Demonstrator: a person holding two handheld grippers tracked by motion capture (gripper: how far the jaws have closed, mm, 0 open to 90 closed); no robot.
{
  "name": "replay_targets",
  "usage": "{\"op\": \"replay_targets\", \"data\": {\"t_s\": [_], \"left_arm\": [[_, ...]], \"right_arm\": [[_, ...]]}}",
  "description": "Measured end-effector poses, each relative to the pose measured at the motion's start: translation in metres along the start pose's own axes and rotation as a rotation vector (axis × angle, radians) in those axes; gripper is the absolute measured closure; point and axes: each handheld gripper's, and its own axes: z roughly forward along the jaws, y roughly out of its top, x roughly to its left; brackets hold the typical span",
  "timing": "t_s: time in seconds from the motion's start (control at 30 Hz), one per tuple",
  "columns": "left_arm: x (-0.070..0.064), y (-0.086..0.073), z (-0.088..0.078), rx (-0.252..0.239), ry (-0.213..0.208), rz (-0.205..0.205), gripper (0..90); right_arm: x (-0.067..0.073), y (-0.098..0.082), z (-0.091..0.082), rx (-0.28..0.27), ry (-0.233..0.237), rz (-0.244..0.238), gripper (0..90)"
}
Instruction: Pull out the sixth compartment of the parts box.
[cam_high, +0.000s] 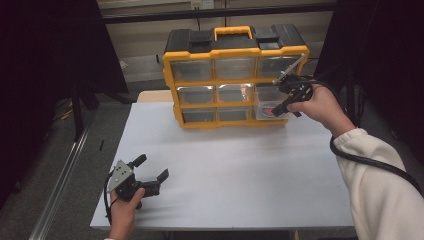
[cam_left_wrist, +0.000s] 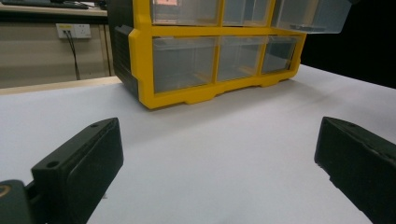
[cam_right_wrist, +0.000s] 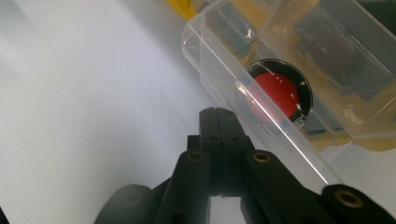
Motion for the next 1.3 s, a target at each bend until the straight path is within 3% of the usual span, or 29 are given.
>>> {"op": "replay_targets", "data": {"t_s": [0.1, 0.37, 0.43, 0.53, 0.97, 1.3], "left_arm": [[0.0014, 0.0005, -0.0009, 0.003, -0.002, 0.014, 1.2], [0.0, -0.0004, 0.0002, 0.001, 0.004, -0.003, 1.2], [0.0018, -0.0003, -0.0011, 0.01, 0.009, 0.021, 1.2], [0.0014, -0.0012, -0.0017, 0.005, 0.005, 0.001, 1.2], [0.0027, 0.0001, -0.0042, 0.003, 0.018, 0.007, 1.2], [0.002, -0.0008, -0.0032, 0.011, -0.002, 0.012, 1.2]], "right_arm": [[-0.0002, 0.0008, -0.0005, -0.002, 0.001, 0.01, 90.0], [-0.0025, 0.0026, -0.0029, -0.001, -0.009, 0.003, 90.0], [-0.003, 0.0027, -0.0032, -0.001, -0.008, 0.005, 90.0], [-0.0037, 0.0032, -0.0026, -0.005, -0.009, 0.008, 90.0], [-0.0032, 0.0095, 0.0026, 0.003, -0.011, -0.006, 90.0], [-0.0031, 0.0097, 0.0019, 0.004, -0.016, -0.01, 90.0]]}}
